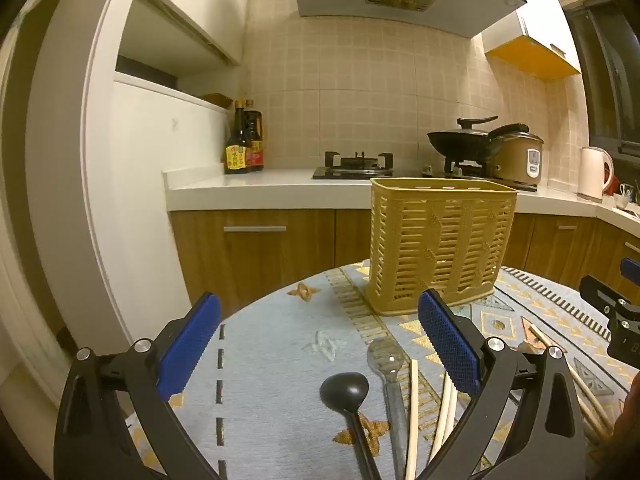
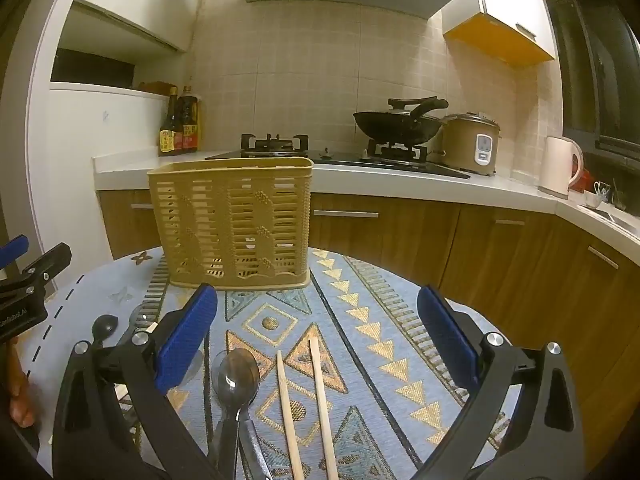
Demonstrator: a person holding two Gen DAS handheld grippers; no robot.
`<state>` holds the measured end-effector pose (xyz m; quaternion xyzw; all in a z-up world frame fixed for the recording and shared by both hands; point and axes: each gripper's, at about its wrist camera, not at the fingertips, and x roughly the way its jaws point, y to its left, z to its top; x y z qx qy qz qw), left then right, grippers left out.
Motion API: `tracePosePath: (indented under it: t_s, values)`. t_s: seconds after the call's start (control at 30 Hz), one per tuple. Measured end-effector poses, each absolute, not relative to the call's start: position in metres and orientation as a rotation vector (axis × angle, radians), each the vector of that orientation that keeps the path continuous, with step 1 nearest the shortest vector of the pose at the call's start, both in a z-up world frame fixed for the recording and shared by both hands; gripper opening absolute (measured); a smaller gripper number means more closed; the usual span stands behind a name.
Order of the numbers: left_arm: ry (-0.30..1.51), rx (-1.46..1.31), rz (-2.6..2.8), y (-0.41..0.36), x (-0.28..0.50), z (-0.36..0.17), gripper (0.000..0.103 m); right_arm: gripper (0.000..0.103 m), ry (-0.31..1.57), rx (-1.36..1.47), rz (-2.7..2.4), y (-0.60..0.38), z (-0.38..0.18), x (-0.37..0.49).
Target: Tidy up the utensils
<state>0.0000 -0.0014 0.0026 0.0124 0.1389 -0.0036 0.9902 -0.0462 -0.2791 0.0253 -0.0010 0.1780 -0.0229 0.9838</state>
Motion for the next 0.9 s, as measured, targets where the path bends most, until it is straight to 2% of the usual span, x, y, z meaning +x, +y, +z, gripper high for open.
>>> tracePosePath:
  t_s: [0.9]
  values:
    - [0.284, 0.014, -0.014, -0.0011, 0.0019, -0.0021, 0.096, 0.096, 0.361, -0.010, -0.033, -0.2777, 0.0256, -0.0472]
